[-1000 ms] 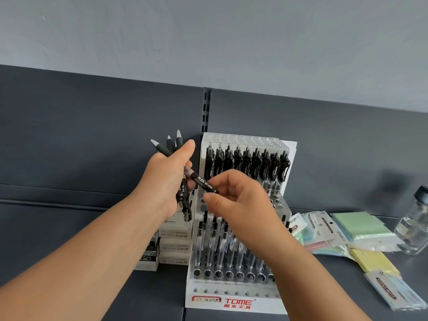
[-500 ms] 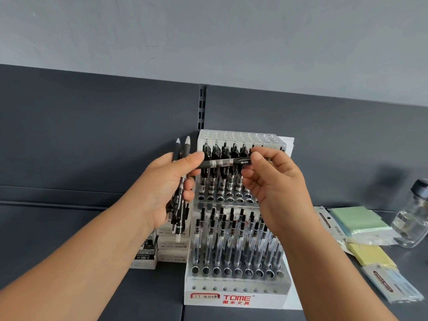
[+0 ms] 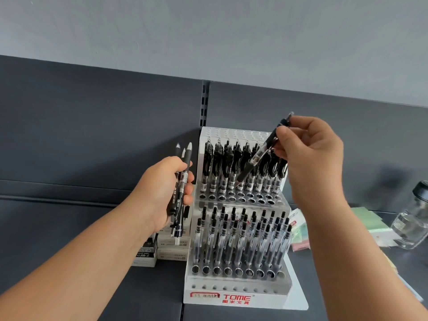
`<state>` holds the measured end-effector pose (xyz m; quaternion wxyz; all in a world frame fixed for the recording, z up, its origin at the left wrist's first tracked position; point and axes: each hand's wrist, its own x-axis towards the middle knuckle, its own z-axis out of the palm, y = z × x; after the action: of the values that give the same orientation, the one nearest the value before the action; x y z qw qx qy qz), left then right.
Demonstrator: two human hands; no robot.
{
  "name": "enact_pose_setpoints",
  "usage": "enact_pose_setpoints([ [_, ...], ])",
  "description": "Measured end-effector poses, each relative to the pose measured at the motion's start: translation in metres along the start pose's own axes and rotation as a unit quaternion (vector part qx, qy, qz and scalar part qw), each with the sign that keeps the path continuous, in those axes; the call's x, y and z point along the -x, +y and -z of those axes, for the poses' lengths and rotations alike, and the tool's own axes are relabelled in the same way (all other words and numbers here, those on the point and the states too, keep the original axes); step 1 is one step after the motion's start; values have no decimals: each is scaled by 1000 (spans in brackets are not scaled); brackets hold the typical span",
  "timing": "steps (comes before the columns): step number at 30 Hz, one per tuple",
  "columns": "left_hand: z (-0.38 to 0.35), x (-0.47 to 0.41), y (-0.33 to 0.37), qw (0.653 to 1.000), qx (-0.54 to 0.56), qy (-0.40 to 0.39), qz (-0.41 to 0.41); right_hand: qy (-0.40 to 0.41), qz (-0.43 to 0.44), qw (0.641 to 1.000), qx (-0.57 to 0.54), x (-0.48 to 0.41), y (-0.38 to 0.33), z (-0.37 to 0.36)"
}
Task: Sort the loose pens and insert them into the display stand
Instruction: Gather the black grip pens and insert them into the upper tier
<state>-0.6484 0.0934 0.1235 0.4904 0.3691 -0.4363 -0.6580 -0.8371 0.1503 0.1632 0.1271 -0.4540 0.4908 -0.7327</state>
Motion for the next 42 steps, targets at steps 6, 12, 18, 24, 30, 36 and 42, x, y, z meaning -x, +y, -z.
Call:
enact_pose_setpoints([
  [6,3,-1,-4,1000,-15,-10,-9,-67,33,992,106,5,7,-19],
  [12,6,3,-5,1000,-23,-8,-14,-108,7,980,170,10,23,-29],
  [18,8,6,-5,1000,-18,-19,-14,-96,-14,967,236,21,33,-30],
  [24,3,12,-3,998,-18,-60,-22,-96,-33,959,265,25,30,-27],
  [30,-8,19,-4,989,-80,-117,-39,-92,-28,984,148,38,13,-24],
  [36,-20,23,-6,978,-133,-155,-44,-189,-154,969,-34,38,6,-16],
  [42,-11,20,-2,989,-86,-117,-16,-70,-186,964,-178,23,10,13],
])
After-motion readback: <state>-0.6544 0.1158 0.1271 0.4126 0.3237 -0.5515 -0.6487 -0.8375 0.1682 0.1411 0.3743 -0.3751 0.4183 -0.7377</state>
